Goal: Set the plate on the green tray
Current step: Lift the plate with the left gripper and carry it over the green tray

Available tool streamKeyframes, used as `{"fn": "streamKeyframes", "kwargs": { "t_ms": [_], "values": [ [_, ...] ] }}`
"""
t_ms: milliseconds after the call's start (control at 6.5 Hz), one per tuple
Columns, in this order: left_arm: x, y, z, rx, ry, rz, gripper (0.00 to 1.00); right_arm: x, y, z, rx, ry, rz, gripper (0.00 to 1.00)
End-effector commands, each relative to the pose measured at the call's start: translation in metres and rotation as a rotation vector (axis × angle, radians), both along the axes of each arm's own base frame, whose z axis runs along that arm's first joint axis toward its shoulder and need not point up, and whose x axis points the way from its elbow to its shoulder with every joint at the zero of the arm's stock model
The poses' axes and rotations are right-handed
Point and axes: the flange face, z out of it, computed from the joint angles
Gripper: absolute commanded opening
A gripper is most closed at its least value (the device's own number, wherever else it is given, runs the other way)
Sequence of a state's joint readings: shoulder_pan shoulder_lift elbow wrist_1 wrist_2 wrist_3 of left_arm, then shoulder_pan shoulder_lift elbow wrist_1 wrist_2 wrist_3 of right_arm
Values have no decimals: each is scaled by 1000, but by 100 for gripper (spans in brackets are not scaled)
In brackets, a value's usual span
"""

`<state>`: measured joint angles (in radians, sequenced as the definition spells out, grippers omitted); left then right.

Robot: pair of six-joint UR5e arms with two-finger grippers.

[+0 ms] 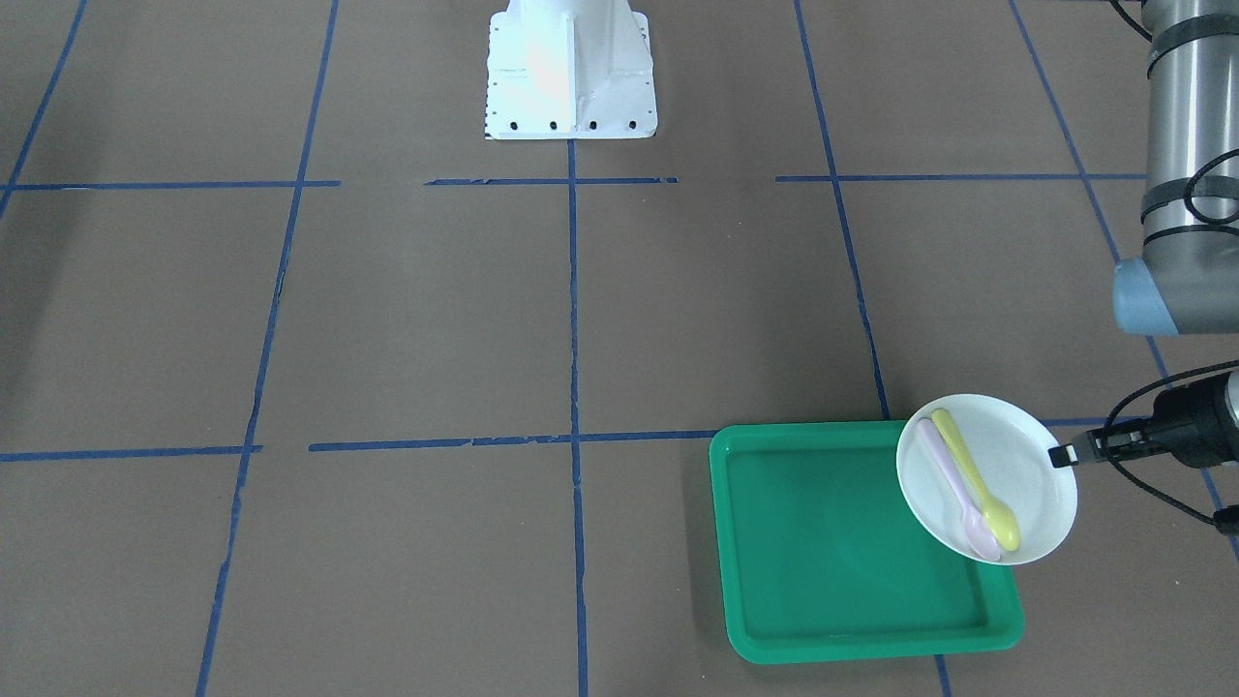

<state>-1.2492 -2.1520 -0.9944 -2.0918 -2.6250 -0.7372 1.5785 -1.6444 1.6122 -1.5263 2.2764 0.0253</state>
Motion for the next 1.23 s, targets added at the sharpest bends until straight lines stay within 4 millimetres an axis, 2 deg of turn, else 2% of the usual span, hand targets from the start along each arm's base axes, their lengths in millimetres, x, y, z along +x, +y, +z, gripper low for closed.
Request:
{"fn": "streamKeyframes", "kwargs": {
  "t_ms": [0, 154, 308, 462, 769, 1077],
  "values": [
    [48, -21, -13, -10, 12, 12, 0, 0, 0, 0, -1, 0, 1, 100],
    [87, -20, -16, 79, -24, -8, 0, 0, 0, 0, -1, 0, 1, 100],
    [143, -6, -35, 101, -15, -47, 0, 0, 0, 0, -1, 0, 1, 100],
    [150, -4, -42, 80, 4, -31, 0, 0, 0, 0, -1, 0, 1, 100],
    [148, -4, -31, 42, -20, -7, 0, 0, 0, -1, 0, 0, 2, 100],
    [122, -16, -14, 59, -61, -16, 0, 0, -1, -1, 2, 0, 2, 100]
  ]
}}
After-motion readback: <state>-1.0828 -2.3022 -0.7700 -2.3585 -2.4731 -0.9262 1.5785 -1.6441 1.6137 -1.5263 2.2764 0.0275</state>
